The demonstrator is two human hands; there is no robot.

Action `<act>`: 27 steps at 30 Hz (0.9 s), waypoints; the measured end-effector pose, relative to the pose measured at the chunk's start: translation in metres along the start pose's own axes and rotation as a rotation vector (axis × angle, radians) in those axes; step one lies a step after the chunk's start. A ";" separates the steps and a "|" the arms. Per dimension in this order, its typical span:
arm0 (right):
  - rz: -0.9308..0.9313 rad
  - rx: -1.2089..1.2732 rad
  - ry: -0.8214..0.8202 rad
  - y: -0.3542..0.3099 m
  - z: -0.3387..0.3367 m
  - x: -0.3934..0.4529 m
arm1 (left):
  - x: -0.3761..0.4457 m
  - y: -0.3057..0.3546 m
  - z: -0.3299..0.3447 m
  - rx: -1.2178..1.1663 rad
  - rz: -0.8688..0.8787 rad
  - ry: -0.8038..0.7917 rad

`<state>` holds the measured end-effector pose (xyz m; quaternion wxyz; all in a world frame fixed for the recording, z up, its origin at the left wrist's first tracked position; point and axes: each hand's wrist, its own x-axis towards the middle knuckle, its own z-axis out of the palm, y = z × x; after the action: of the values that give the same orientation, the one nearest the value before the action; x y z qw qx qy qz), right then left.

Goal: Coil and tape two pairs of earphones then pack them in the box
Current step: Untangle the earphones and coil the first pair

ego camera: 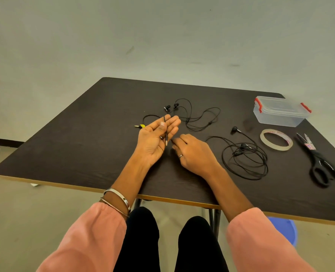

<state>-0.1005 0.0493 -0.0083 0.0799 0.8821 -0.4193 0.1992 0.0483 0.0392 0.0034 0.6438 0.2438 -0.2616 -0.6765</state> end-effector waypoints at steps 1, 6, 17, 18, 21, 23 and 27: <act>-0.012 0.004 0.003 -0.001 0.000 0.000 | 0.000 -0.001 0.000 0.007 0.008 -0.005; -0.079 0.023 0.043 -0.005 -0.006 -0.002 | -0.001 -0.004 -0.001 0.130 0.045 0.004; 0.240 0.588 0.319 0.016 -0.020 -0.017 | -0.012 -0.008 0.003 0.280 0.015 -0.185; 0.234 0.603 0.308 0.016 -0.020 -0.018 | -0.013 -0.008 0.002 0.272 0.015 -0.204; 0.224 0.512 0.254 0.019 -0.014 -0.018 | -0.014 -0.006 0.000 0.262 0.000 -0.243; 0.250 0.429 0.237 0.022 -0.012 -0.016 | -0.013 -0.005 -0.001 0.295 -0.004 -0.229; 0.274 0.384 0.217 0.025 -0.012 -0.015 | -0.010 -0.003 -0.001 0.269 0.021 -0.152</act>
<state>-0.1317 0.0470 -0.0044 -0.0720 0.7896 -0.4783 0.3776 0.0473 0.0493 0.0004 0.5907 0.2731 -0.4005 -0.6450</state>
